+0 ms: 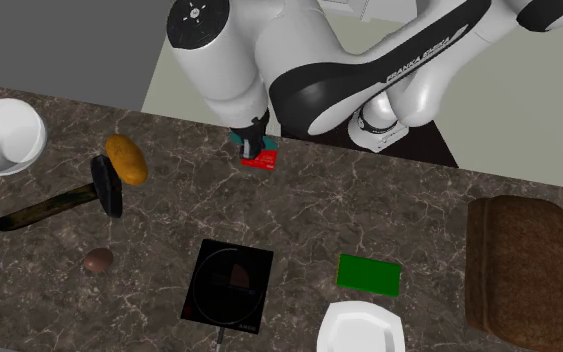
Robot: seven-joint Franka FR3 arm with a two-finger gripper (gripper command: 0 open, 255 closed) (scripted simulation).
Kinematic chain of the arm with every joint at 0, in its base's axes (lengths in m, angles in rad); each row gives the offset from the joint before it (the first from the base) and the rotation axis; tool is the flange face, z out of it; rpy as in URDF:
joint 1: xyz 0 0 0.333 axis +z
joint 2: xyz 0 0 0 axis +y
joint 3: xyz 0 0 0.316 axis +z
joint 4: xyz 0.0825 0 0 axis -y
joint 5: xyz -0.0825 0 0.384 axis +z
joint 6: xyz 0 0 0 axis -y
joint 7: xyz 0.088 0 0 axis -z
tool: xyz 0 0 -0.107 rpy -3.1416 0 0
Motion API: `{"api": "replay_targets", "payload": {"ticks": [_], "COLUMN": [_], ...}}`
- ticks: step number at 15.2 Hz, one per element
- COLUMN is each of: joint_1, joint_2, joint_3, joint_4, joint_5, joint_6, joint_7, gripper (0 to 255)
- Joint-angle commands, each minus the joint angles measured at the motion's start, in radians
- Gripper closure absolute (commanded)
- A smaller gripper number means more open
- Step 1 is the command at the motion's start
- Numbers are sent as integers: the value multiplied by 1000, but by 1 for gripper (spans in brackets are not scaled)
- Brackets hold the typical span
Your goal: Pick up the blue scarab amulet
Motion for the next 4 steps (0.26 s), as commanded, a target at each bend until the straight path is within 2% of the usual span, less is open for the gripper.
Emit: {"api": "replay_targets", "payload": {"ticks": [1,4], "joint_1": [-1,-1], "joint_2": [1,3], "joint_3": [-1,-2], "joint_4": [29,46], "joint_5": [-1,-2], "joint_6": [-28,-43], "joint_7": [2,3], "gripper": [255,255]}}
